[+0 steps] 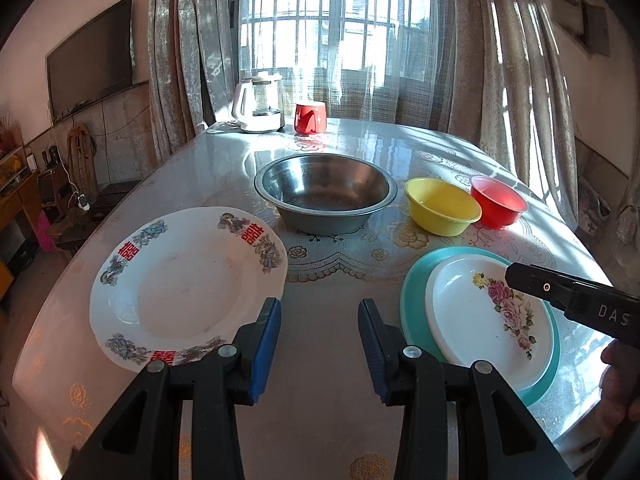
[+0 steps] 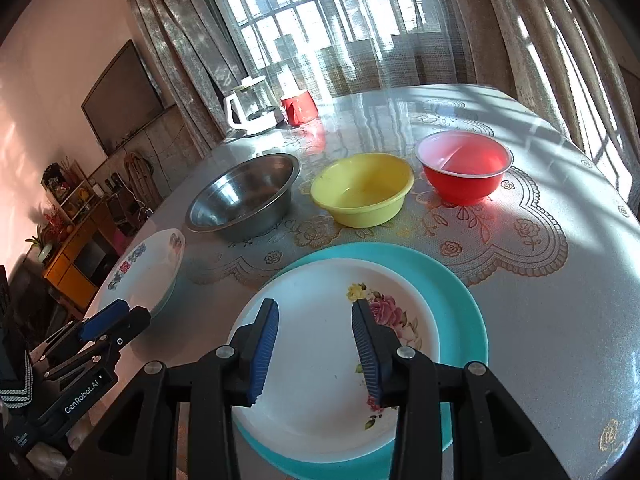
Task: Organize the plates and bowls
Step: 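Move the left tool to the double-happiness plate rim and grasp it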
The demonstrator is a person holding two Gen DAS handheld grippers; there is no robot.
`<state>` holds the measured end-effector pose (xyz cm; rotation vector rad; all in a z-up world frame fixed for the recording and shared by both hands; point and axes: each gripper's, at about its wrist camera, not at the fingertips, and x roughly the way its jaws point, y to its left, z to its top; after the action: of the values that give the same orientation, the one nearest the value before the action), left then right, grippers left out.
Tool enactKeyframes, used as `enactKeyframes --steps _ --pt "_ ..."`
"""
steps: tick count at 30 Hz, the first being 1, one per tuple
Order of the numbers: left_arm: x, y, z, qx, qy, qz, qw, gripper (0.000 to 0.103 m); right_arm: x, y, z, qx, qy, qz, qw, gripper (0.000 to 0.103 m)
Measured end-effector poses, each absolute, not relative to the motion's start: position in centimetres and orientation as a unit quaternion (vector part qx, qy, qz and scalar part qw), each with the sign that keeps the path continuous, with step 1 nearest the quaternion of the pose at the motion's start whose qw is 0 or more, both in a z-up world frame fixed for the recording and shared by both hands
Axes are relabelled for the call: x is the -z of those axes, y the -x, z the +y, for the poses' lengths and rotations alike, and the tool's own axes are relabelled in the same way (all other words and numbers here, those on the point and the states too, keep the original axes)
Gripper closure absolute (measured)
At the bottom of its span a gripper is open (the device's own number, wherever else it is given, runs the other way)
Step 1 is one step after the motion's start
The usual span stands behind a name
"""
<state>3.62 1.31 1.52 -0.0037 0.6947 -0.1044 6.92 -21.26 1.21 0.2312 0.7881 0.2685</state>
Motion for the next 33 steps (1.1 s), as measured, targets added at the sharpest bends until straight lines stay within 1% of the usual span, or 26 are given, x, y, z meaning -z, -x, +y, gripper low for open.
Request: enactKeyframes --steps 10,15,23,26,27,28,33 --pt "-1.1 -3.6 5.4 0.023 0.03 0.344 0.938 0.062 -1.2 -9.2 -15.7 -0.209 -0.095 0.407 0.884 0.063" --pt "-1.6 -3.5 10.1 -0.021 0.062 0.338 0.939 0.062 -1.0 -10.7 -12.7 -0.25 -0.104 0.42 0.866 0.062" --pt "-0.8 -4.3 18.4 -0.082 0.133 0.341 0.927 0.062 0.2 -13.0 -8.2 -0.281 -0.109 0.444 0.844 0.062" --pt "-0.4 -4.9 20.4 -0.093 0.14 0.338 0.926 0.062 0.9 -14.0 -6.9 -0.279 -0.114 0.452 0.839 0.062" --pt "-0.2 -5.2 20.9 -0.089 0.142 0.341 0.925 0.06 1.1 -14.4 -6.7 -0.278 -0.117 0.456 0.838 0.062" --pt "0.0 -5.6 21.3 -0.087 0.147 0.344 0.923 0.055 1.4 -14.7 -6.4 -0.276 -0.118 0.459 0.836 0.062" --pt "1.3 -7.2 22.9 -0.063 0.182 0.355 0.915 0.053 2.4 -16.3 -5.4 -0.269 -0.126 0.473 0.83 0.062"
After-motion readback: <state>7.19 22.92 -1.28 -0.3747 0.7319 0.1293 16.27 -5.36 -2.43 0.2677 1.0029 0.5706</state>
